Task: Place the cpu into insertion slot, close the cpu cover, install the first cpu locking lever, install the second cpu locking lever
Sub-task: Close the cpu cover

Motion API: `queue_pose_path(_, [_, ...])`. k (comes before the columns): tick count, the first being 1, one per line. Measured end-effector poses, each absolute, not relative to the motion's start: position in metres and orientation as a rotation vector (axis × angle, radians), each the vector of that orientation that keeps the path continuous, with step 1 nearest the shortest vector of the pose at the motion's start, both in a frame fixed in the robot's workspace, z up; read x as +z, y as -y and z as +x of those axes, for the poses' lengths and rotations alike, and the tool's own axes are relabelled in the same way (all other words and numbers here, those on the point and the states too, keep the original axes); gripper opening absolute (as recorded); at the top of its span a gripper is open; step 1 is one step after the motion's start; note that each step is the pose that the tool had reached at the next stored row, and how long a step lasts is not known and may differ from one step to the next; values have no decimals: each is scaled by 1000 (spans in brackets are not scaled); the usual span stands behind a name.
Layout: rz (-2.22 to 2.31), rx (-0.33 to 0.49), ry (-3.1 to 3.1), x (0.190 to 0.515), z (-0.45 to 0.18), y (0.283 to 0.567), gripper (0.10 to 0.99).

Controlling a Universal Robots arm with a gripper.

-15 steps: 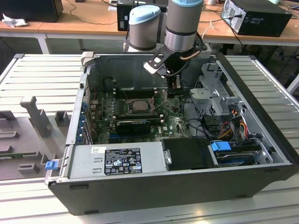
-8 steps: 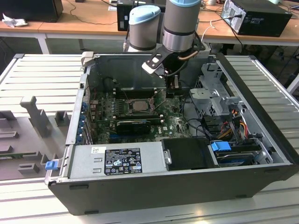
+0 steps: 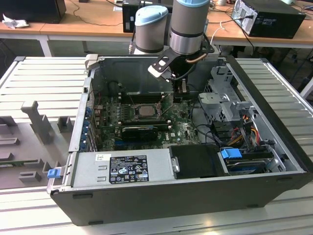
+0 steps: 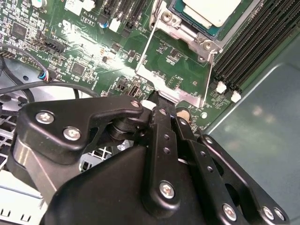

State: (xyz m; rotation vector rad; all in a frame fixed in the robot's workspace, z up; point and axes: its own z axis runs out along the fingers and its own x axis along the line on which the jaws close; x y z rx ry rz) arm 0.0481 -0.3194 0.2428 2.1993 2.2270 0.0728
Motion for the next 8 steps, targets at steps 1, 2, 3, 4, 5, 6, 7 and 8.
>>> queue_pose_path(1, [2199,73,-2227,243,48,319,106])
queue_pose_path(2, [2199,73,-2227,243,48,319,106])
queue_pose_path(3, [2199,73,-2227,243,48,319,106])
queue_pose_path(4, [2199,73,-2227,243,47,319,106])
queue_pose_path(5, [2199,73,-2227,243,47,319,106])
queue_pose_path(6, [2199,73,-2227,243,47,319,106])
queue_pose_path(7, [2199,73,-2227,243,47,319,106])
queue_pose_path(8, [2199,73,-2227,243,47,319,106])
